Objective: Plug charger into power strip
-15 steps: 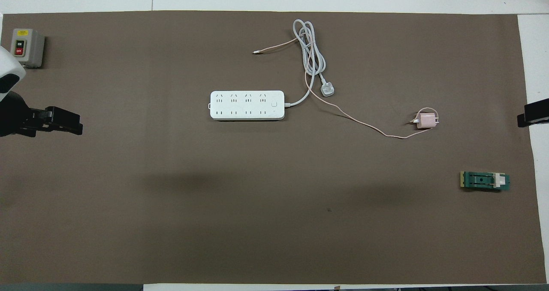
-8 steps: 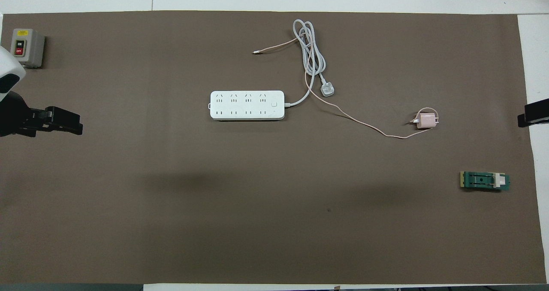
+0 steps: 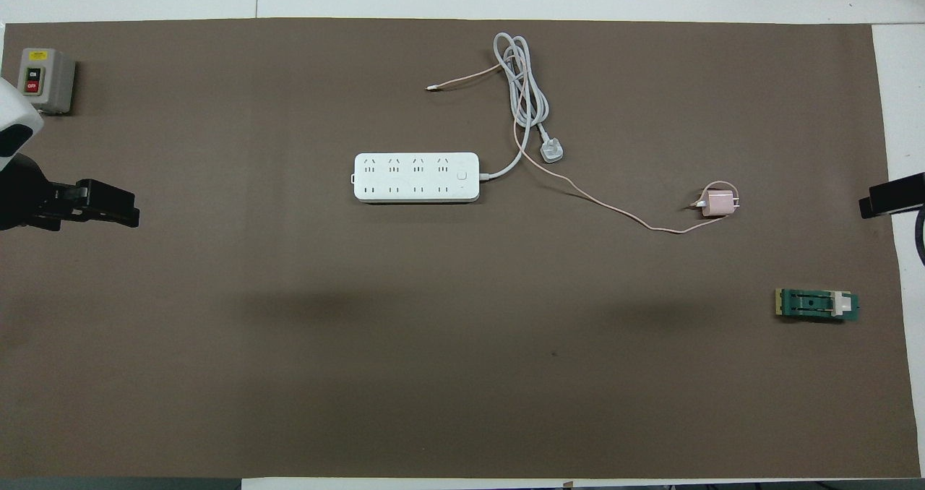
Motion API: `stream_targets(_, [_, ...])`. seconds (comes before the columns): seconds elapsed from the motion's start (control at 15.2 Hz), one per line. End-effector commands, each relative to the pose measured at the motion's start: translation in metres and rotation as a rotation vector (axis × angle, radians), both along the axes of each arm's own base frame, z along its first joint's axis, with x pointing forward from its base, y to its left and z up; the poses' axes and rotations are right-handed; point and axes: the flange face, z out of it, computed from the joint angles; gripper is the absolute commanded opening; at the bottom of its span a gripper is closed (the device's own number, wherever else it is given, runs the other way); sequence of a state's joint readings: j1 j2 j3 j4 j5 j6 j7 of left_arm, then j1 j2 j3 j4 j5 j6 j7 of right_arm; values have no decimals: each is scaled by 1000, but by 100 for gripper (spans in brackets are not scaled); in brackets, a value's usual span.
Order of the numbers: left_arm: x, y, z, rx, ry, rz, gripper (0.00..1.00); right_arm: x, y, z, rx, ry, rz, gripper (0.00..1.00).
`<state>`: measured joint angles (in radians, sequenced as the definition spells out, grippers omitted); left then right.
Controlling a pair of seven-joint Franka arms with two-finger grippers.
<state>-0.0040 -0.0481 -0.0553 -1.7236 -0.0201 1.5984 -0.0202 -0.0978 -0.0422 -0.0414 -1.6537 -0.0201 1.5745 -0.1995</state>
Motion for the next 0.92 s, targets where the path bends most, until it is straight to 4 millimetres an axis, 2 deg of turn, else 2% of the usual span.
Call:
stream_targets(0.0, [-7,3,2,5,-7,8,100,-6,-16,-20,3,-33,166,100])
stream_targets(0.26, [-7,3,2,4,-7,7,100,-1,-29,-52,14,-61,282,100])
stream_targets(0.46, [-7,3,2,5,-7,8,100,4,-42,-85,123,-130,385,100])
stream_targets(0.86, [-7,3,2,5,-8,8,100,27,-55,-136,227,-228,636,100])
